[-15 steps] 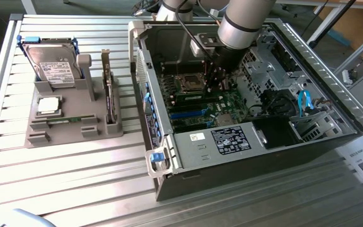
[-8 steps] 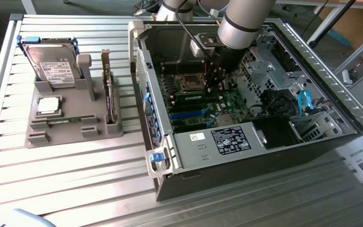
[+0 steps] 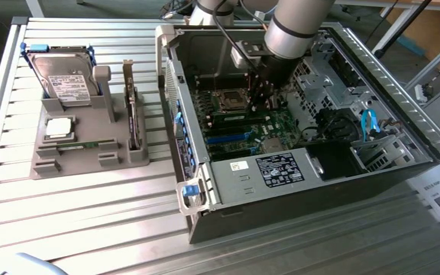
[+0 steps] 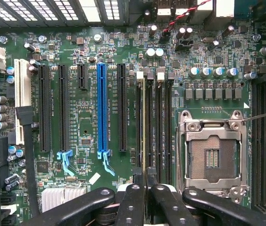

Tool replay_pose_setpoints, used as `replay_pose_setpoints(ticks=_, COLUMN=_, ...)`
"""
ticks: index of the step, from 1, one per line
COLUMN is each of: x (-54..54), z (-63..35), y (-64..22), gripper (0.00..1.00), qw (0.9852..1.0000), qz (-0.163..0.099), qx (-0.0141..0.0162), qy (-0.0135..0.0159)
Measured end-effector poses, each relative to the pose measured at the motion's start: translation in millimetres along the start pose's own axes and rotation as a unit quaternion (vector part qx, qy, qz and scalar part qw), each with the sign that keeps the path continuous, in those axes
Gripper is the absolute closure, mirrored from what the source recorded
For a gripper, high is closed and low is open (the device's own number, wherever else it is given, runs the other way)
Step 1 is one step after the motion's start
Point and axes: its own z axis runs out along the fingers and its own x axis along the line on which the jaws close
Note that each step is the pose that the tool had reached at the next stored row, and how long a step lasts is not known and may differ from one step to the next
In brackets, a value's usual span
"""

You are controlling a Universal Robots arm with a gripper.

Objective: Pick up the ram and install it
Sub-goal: 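Insert the ram into the slot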

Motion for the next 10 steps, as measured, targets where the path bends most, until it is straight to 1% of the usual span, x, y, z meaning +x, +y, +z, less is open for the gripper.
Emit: replay_pose_setpoints(ticks=10, x=0.0, z=-0.3, y=0.0, gripper=0.88, qw=1.0, qz=0.002, qx=0.0, qy=-0.0001)
